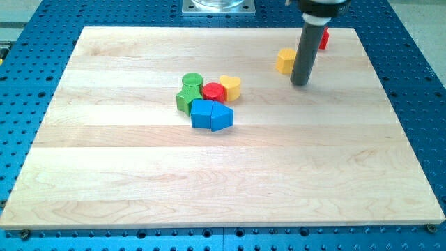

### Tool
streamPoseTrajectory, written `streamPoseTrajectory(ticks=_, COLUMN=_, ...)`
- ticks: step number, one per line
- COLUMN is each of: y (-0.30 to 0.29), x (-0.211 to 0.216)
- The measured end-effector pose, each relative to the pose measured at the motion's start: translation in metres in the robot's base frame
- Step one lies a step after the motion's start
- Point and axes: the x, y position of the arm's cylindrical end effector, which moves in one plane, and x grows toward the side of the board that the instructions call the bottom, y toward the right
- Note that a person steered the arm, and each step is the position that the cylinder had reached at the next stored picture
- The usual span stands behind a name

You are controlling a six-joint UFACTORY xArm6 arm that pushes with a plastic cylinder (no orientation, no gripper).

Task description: Place the yellow blocks diagonally to each other

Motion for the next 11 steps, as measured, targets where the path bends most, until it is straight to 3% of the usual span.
streamPoseTrajectory(ticks=2, y=-0.001, x=-0.033)
streamPoseTrajectory(ticks=4, y=-0.113, x=-0.054)
streamPoseTrajectory(ticks=5, y=-0.080, x=-0.102)
streamPoseTrajectory(ticks=7, y=-0.040, x=-0.064)
streamPoseTrajectory(ticks=8, y=-0.094, x=-0.022)
streamPoseTrajectory(ticks=9, y=-0.090, x=0.074)
streamPoseTrajectory(ticks=10, y=-0.119, x=0.082)
streamPoseTrajectory(ticks=11, y=-0.155, x=0.047)
